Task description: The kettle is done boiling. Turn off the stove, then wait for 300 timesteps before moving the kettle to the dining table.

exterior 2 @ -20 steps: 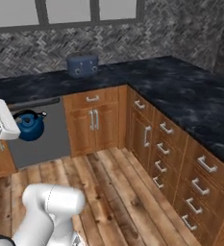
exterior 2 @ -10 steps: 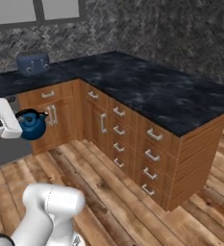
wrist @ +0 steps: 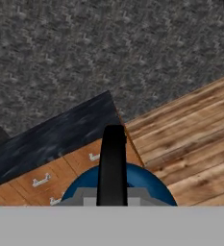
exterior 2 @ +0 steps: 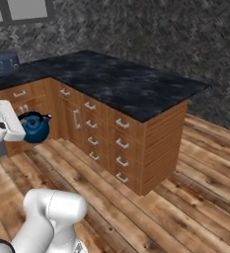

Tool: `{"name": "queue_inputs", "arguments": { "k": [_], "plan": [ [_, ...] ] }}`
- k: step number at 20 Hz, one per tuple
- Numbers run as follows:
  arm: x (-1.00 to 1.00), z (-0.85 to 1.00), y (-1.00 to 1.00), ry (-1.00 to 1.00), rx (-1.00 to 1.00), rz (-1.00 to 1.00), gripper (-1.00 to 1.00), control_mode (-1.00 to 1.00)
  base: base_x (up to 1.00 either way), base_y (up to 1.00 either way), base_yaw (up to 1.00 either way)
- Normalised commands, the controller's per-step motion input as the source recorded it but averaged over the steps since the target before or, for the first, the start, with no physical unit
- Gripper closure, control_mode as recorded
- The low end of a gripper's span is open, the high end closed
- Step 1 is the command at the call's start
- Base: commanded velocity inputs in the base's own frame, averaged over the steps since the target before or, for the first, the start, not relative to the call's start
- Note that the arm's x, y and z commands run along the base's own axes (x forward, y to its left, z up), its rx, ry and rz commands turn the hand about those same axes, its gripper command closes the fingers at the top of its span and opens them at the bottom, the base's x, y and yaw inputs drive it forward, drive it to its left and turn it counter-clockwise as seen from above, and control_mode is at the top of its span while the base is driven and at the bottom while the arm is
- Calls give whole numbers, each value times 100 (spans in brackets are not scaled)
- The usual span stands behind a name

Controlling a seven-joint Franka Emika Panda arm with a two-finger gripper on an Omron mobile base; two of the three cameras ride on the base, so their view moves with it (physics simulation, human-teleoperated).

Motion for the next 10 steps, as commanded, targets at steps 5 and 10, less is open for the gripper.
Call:
{"name": "queue_inputs", "arguments": {
  "k": [5, 10],
  "plan": [
    [0, 0, 0, 0, 0, 0, 100, 100, -1, -76, -10],
    [0, 0, 0, 0, 0, 0, 100, 100, 0, -76, -1]
  ]
}}
